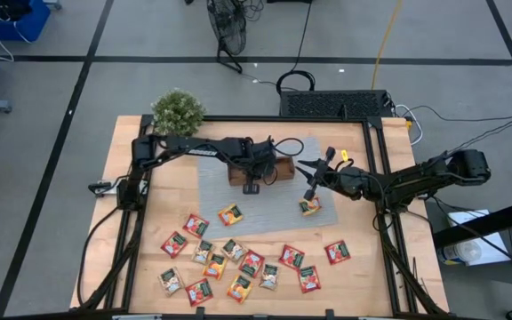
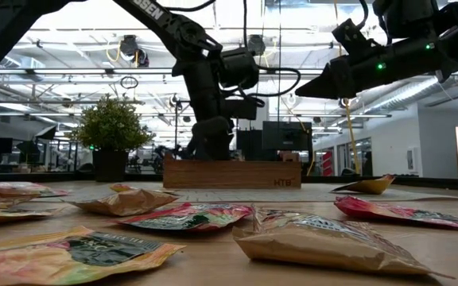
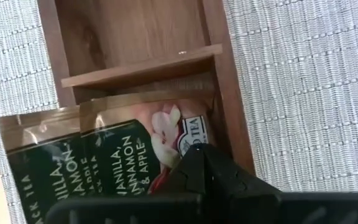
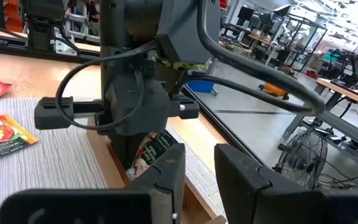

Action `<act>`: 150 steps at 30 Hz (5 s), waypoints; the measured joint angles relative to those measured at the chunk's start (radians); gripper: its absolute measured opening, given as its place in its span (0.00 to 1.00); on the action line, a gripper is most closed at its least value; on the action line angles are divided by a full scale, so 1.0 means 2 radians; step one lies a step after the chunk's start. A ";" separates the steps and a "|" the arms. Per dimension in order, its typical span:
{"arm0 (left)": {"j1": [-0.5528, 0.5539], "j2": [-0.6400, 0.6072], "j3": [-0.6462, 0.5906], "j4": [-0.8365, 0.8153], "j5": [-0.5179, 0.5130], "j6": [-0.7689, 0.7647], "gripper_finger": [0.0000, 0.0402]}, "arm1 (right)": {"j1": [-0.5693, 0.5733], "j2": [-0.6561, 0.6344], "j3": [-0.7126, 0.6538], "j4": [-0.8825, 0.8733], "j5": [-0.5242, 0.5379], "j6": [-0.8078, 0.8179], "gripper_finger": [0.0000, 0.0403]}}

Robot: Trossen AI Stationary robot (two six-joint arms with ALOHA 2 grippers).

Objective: Pick & Place Tea
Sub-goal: Put the brown tea bag into the middle section of the wooden organizer

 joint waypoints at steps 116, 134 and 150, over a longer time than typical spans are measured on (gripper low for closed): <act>-0.144 -0.543 -0.559 0.523 -0.045 -0.176 0.29 | 0.257 0.215 0.310 -0.414 -0.212 0.024 0.48; -0.155 -0.531 -0.573 0.543 -0.046 -0.241 0.29 | 0.299 0.405 0.467 -0.486 -0.212 0.013 0.53; -0.154 -0.531 -0.573 0.534 -0.077 -0.250 0.29 | 0.293 0.421 0.466 -0.438 -0.213 -0.011 0.53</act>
